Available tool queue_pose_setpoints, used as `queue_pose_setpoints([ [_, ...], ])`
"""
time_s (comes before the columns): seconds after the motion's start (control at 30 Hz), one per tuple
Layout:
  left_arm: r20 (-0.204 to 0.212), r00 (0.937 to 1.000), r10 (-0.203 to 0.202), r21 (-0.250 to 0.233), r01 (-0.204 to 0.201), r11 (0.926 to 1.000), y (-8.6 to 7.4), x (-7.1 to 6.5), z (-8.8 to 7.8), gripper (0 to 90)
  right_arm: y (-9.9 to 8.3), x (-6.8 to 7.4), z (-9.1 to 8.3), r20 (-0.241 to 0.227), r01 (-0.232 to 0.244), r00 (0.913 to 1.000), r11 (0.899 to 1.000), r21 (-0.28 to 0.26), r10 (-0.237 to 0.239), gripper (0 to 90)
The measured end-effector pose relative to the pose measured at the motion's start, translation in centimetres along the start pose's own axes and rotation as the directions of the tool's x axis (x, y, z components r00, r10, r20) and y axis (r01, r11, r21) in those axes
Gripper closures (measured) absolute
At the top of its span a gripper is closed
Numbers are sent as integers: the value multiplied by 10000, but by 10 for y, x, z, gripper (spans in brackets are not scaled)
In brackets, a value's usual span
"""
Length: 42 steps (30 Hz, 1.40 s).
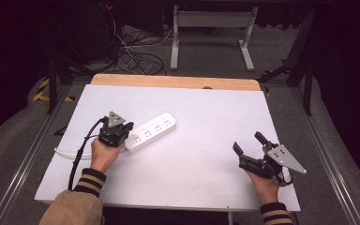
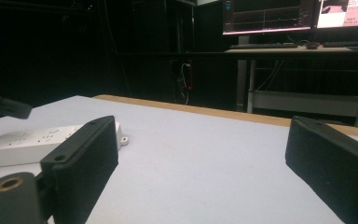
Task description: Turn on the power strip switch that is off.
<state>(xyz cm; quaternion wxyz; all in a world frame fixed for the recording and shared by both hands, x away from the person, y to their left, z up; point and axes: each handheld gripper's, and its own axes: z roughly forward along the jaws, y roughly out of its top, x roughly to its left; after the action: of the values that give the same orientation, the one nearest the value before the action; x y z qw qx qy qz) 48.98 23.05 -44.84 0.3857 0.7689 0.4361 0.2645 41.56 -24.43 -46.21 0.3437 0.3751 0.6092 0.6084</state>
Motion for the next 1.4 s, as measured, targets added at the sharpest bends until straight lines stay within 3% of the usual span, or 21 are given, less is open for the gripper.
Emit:
queue_pose_setpoints([
  [0.07, 43, 9999, -150, -846, 153, 9963, -3, -2, -14, 900, 0, 0, 0, 14, 1, 10000, 10000, 25, -1, 98],
  [0.17, -64, 9999, -108, -2021, 93, 9793, -8, -5, -37, 900, 0, 0, 0, -5, -8, 10000, 10000, 29, 8, 98],
  [0.2, -126, 9996, -259, -2380, 221, 9710, -9, -6, -44, 900, 0, 0, 0, -15, -3, 10000, 10000, 0, 3, 99],
  [0.3, -245, 9972, -701, -3559, 569, 9328, -15, -8, -61, 900, 1, 0, 1, -20, -32, 10000, 10000, -28, 32, 99],
  [0.47, -867, 9947, -556, -4664, 88, 8845, -26, -22, -81, 900, 1, 0, 2, -26, -58, 10000, 10000, -53, 58, 99],
  [0.53, -1041, 9929, -568, -4875, -12, 8731, -32, -26, -92, 900, 1, 0, 3, -47, -79, 10000, 9999, -92, 78, 99],
  [0.6, -1145, 9912, -662, -5188, -29, 8549, -38, -28, -103, 900, 1, -1, 3, -64, -50, 10000, 9999, -91, 49, 99],
  [0.7, -1551, 9844, -827, -5353, -134, 8446, -43, -25, -114, 900, 1, 0, 3, -88, -102, 9999, 9999, -89, 102, 100],
  [0.83, -1791, 9757, -1262, -5380, 103, 8429, -47, -18, -113, 900, 2, 0, 4, -92, -114, 9999, 9999, -123, 113, 100],
  [0.93, -1901, 9746, -1184, -5309, -6, 8475, -47, -17, -110, 900, 1, 0, 4, -89, -85, 9999, 9999, -92, 85, 100],
  [1.03, -1977, 9729, -1198, -5405, -62, 8413, -47, -19, -109, 900, 1, 0, 4, -96, -78, 9999, 9999, -91, 77, 100],
  [1.27, -2095, 9691, -1306, -5489, -61, 8359, -47, -20, -108, 900, 2, 0, 2, -51, -102, 9999, 9999, -128, 102, 100],
  [1.33, -2223, 9655, -1355, -5595, -125, 8287, -48, -19, -108, 899, 2, 0, 2, -34, -68, 10000, 9999, -116, 68, 100],
  [1.37, -2247, 9648, -1364, -5811, -203, 8136, -49, -19, -107, 893, 2, 0, 2, -47, -78, 10000, 9999, -102, 77, 100],
  [1.4, -2612, 9559, -1345, -6090, -551, 7913, -50, -19, -104, 662, 1, 0, 2, -57, -85, 9999, 9999, -92, 84, 100],
])
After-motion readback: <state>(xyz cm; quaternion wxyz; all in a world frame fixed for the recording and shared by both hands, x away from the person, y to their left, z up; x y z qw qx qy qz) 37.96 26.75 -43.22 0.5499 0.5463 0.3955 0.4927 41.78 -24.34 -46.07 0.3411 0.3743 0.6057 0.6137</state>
